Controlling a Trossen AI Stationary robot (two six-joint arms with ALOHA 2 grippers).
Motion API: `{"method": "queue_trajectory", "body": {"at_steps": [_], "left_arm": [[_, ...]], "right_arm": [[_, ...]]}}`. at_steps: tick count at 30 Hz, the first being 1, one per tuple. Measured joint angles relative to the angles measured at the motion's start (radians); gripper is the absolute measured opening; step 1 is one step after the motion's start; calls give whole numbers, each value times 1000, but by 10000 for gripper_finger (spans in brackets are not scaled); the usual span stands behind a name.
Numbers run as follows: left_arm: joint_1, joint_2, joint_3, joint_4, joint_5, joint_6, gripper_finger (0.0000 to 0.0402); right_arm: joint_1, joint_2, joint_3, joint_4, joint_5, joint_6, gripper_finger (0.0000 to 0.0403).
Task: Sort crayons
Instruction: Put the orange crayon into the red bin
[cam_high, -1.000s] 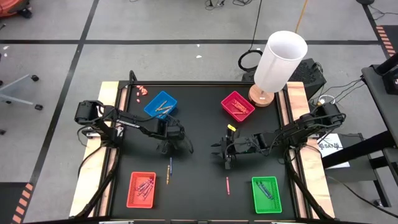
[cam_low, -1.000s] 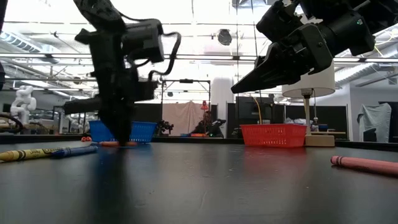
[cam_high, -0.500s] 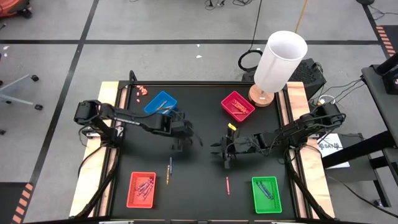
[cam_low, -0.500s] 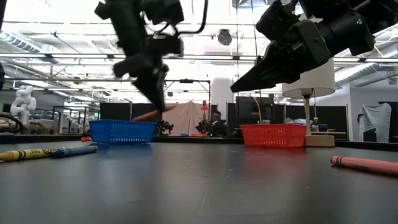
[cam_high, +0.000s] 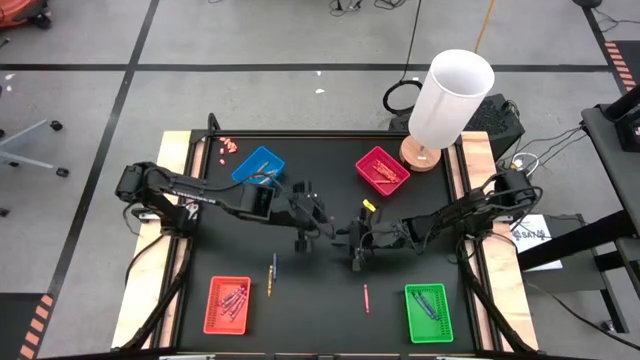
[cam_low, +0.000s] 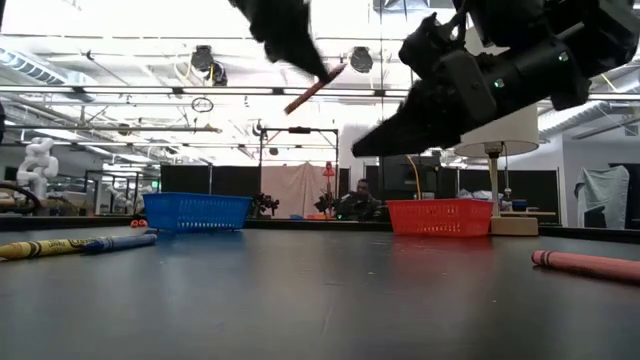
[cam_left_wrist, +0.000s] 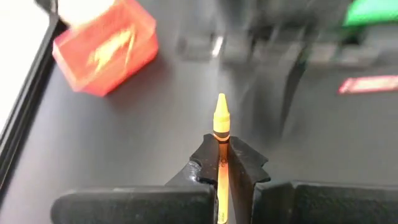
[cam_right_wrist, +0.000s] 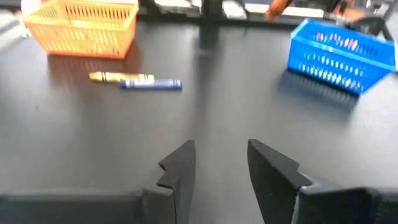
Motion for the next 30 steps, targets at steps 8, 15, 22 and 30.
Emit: {"method": "queue_trajectory", "body": {"at_steps": [8, 15, 22, 30], "left_arm": [[-103, 2, 1, 177, -31, -24, 13], [-180, 2, 1, 249, -135, -24, 13], [-232, 3, -15, 332, -183, -19, 13], [-255, 47, -16, 456, -191, 56, 13]], "right_arm": [[4, 51, 1, 164, -1, -47, 131], [47, 51, 1, 296, -1, -116, 131], [96, 50, 0, 401, 0, -181, 131], [104, 50, 1, 465, -54, -160, 175]]}}
